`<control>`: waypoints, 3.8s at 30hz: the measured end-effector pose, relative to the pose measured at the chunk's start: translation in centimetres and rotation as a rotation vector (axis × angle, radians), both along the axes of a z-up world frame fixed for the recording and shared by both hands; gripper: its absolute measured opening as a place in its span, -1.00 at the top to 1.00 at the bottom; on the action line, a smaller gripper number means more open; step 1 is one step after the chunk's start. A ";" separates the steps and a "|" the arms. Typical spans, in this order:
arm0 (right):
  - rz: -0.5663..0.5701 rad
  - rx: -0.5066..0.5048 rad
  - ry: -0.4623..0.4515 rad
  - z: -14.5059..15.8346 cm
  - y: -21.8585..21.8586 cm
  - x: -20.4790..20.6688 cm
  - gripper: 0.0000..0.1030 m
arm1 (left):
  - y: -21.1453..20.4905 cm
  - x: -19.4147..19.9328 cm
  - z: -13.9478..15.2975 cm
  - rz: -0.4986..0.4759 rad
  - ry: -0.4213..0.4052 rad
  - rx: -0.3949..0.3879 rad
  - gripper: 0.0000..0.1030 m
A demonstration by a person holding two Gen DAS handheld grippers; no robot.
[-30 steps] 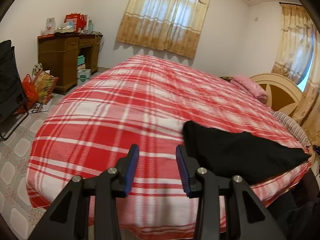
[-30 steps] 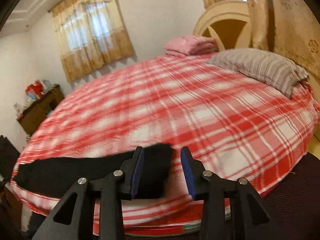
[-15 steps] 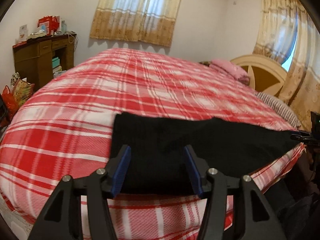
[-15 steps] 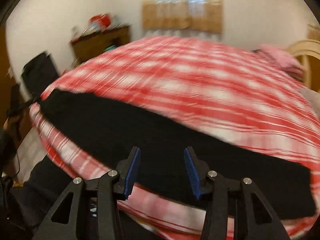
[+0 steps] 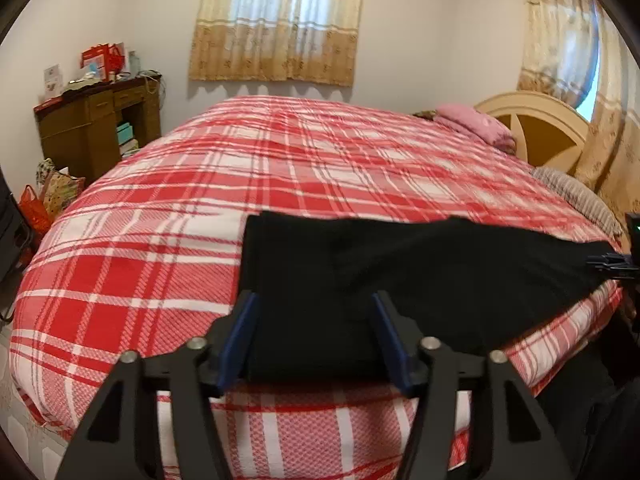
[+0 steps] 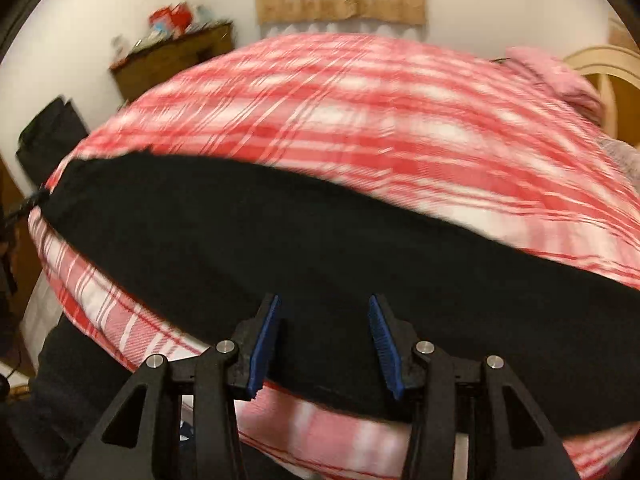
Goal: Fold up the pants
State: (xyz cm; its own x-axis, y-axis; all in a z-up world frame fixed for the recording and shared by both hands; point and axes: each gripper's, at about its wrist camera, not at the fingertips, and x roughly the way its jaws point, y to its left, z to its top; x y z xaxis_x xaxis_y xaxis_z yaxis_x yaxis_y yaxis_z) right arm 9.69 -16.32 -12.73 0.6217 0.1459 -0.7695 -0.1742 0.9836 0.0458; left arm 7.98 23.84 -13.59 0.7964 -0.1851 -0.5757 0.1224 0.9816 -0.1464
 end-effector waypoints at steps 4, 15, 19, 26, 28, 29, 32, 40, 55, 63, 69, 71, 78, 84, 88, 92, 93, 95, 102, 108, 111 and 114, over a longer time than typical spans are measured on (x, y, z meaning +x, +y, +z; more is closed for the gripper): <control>-0.151 0.004 -0.062 2.2 -6.2 -1.0 0.08 | -0.8 0.7 1.1 0.009 -0.024 -0.015 -0.26; -0.666 0.111 -0.167 7.4 -26.4 -7.2 0.08 | -7.4 3.6 2.1 -0.096 -0.026 -0.012 -0.46; -0.696 0.197 -0.132 6.5 -30.2 -7.4 0.08 | -9.6 5.3 1.3 -0.110 0.010 0.026 -0.46; -0.559 0.312 0.018 3.2 -29.4 -3.4 0.08 | -9.7 5.9 0.6 -0.076 0.051 0.042 -0.46; -0.558 0.286 0.026 2.5 -28.9 -3.0 0.28 | -9.5 6.0 0.3 -0.066 0.062 0.056 -0.46; -0.544 0.272 0.037 2.5 -28.6 -2.7 0.73 | -9.2 6.0 0.0 -0.060 0.070 0.060 -0.46; -0.520 0.257 0.009 3.1 -27.9 -2.7 0.90 | -8.3 6.2 -1.0 -0.016 0.091 0.096 -0.46; -0.531 0.209 -0.092 6.5 -27.1 -2.3 0.95 | -7.3 5.6 -1.6 -0.010 0.084 0.099 -0.46; -0.614 0.203 -0.149 4.8 -27.6 -5.1 -0.16 | -2.8 2.5 2.1 0.117 -0.001 0.165 -0.47; -0.499 0.156 -0.230 5.6 -21.5 -4.9 -0.16 | -0.4 5.2 0.5 0.130 0.085 0.065 -0.26; -0.421 0.123 -0.218 5.1 -17.8 -4.2 -0.16 | -0.1 7.5 -0.9 0.142 0.125 0.024 0.23; -0.414 0.130 -0.212 4.8 -17.3 -4.1 -0.16 | 0.1 7.4 -0.8 0.144 0.121 0.014 0.43; -0.410 0.174 -0.208 3.8 -16.0 -3.8 -0.16 | 0.9 6.1 1.3 0.158 0.047 -0.033 0.80; -0.402 0.156 -0.200 3.3 -15.0 -3.7 -0.16 | 1.8 7.6 -0.8 0.147 0.142 -0.015 0.78; -0.378 0.174 -0.146 2.3 -14.3 -3.9 -0.16 | 2.1 7.7 -1.0 0.183 0.118 -0.044 0.50; -0.304 0.115 -0.131 1.7 -11.8 -4.5 -0.18 | 2.4 6.6 -0.9 0.217 0.108 -0.048 0.13; -0.292 0.113 -0.130 1.6 -11.2 -4.7 -0.18 | 2.4 6.1 -0.8 0.221 0.102 -0.050 0.12; -0.244 0.122 -0.119 1.2 -9.6 -4.9 -0.18 | 2.4 4.9 -0.1 0.237 0.071 -0.035 0.06; -0.134 0.028 -0.018 -2.4 -4.1 -3.4 -0.22 | 1.3 3.5 0.1 0.247 0.051 0.060 -0.43; -0.057 0.054 -0.071 -0.9 0.3 -3.6 -0.27 | 1.8 3.9 -2.0 0.265 0.114 0.042 -0.46; 0.058 0.068 -0.020 -2.1 4.0 -2.8 -0.29 | 1.7 3.7 -1.9 0.272 0.112 0.050 -0.48; 0.062 -0.002 0.033 -4.4 6.1 -2.0 -0.31 | 1.6 3.1 -1.5 0.279 0.115 0.052 -0.48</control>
